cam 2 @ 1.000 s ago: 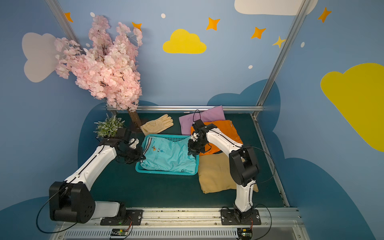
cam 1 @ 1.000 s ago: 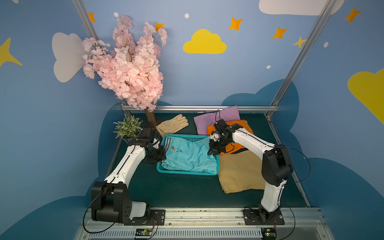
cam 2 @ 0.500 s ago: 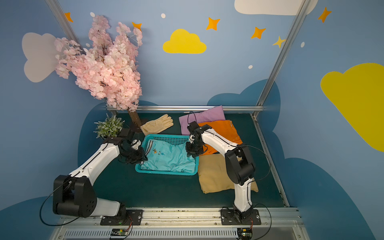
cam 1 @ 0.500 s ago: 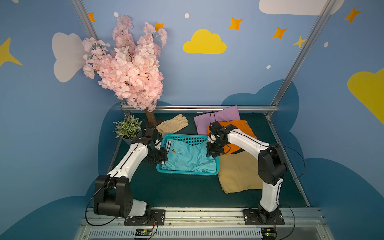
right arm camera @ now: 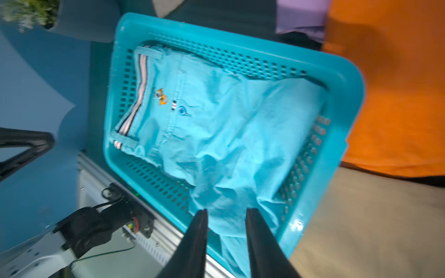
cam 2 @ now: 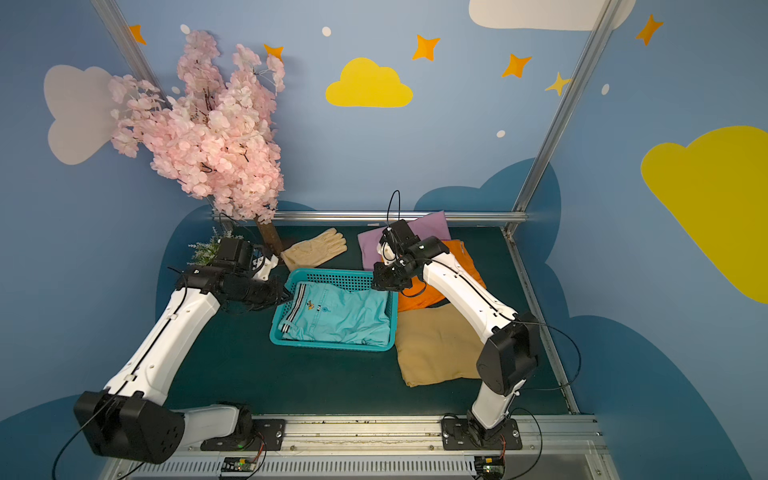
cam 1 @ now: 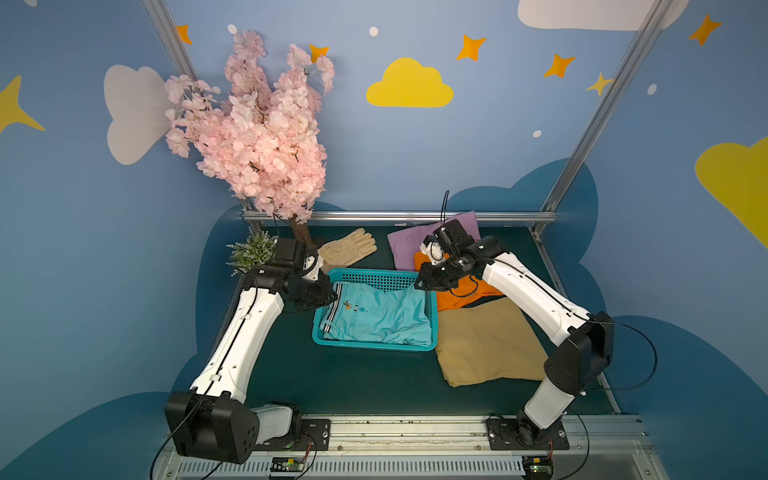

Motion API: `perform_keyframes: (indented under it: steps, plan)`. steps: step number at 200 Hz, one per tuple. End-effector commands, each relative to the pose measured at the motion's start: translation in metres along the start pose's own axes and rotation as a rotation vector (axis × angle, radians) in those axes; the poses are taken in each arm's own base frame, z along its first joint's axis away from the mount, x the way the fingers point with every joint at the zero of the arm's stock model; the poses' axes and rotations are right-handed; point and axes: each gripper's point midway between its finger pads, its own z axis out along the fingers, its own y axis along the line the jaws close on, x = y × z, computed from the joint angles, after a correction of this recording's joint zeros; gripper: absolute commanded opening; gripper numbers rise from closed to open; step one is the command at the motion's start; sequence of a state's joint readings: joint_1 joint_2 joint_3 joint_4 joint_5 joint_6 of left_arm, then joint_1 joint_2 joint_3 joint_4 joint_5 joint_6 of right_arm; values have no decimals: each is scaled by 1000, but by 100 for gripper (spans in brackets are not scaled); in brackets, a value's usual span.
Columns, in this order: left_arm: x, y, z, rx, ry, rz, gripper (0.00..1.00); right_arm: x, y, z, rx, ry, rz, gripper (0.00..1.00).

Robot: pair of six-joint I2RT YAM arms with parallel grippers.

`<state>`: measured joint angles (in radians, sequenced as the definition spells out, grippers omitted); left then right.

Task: Put the folded long pants in the basket
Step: Place the long pant in the basket.

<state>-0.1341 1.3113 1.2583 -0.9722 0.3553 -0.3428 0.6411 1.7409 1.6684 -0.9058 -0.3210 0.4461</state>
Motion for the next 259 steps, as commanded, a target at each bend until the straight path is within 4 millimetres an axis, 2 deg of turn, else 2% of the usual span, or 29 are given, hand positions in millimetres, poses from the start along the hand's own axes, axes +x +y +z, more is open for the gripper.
perform_keyframes:
  steps: [1,24,45,65,84,94,103,130,148,166,184,203,229,246,259]
  plan:
    - [3,-9,39,37,91,-21,3,1,2,45,-59,99,18,21]
    - [4,9,78,-39,172,-81,2,-2,-31,76,72,128,53,19]
    - [4,27,100,-97,187,-127,3,3,-62,96,198,183,73,19]
    - [11,41,115,-133,209,-159,2,8,-88,103,317,208,71,18]
    - [18,48,126,-136,223,-180,3,10,-97,104,383,209,43,18]
    - [21,55,129,-165,235,-182,2,12,-95,99,395,212,25,18]
    - [23,59,129,-191,250,-174,2,14,-84,91,365,217,11,18]
    - [22,52,115,-174,225,-148,3,18,-19,45,176,139,-121,22]
    - [23,40,107,-119,211,-143,3,36,3,31,66,154,-136,23]
    - [30,33,105,-77,225,-148,3,62,4,37,-2,233,-83,21]
    - [40,33,107,-64,237,-165,3,86,2,54,-55,294,-41,17]
    - [47,39,111,-76,237,-174,2,109,-12,72,-24,352,-15,16]
    - [53,52,118,-128,255,-184,3,131,-27,89,15,413,-8,12]
    - [55,56,120,-145,266,-190,2,141,-28,90,20,441,-19,11]
    - [54,59,120,-159,267,-194,2,142,-28,86,34,439,-40,11]
